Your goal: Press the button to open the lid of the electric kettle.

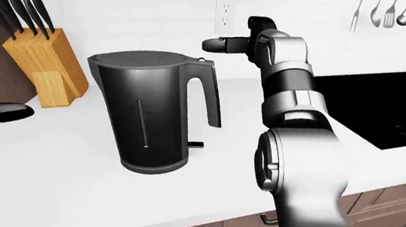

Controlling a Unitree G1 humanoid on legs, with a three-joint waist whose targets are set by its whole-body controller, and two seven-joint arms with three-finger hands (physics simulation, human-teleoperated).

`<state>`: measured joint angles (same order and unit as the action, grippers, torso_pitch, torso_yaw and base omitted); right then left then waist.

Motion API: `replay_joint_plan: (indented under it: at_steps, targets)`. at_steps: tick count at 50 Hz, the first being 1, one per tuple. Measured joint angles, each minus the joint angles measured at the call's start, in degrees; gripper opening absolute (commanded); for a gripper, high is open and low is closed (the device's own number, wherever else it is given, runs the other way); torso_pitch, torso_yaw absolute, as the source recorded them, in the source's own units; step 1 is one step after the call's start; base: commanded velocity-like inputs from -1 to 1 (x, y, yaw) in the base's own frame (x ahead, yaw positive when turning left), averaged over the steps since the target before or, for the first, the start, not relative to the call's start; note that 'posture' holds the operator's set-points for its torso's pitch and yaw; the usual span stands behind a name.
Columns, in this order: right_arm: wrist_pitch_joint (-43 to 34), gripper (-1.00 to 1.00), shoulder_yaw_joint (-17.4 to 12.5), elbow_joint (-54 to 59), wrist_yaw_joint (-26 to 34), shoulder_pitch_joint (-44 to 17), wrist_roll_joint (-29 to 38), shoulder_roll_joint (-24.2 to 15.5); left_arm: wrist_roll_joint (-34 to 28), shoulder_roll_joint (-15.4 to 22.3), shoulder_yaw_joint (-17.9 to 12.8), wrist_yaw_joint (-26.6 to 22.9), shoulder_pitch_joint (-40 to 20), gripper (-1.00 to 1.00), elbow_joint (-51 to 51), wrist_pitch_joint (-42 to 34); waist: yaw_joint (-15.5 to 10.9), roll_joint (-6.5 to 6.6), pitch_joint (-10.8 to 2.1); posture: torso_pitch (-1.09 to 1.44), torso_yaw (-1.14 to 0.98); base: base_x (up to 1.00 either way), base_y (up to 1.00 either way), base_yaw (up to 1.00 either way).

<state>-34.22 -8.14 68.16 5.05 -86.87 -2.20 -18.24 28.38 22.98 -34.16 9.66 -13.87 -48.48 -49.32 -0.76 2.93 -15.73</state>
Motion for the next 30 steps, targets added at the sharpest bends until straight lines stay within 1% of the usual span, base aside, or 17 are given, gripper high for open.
replay_joint_plan:
  at_steps: [16,30]
  targets:
    - [-0.7,1.00,0.5,-0.8,0.7,0.3,-0.1,0.8,0.3,0.1,0.0,0.2,0.1,1.00,-0.1,-0.1,0.0,0.02,0.06,-0.41,0.00,0.00,0.00,0.00]
    - [-2.4,1.00,0.9,-1.0,5.2,0.3,0.7,0.0,0.0,-0.1,0.3,0.1,0.1,1.00,-0.1,0.0,0.0,-0.02,-0.08,-0.41,0.00,0.00,0.00,0.00]
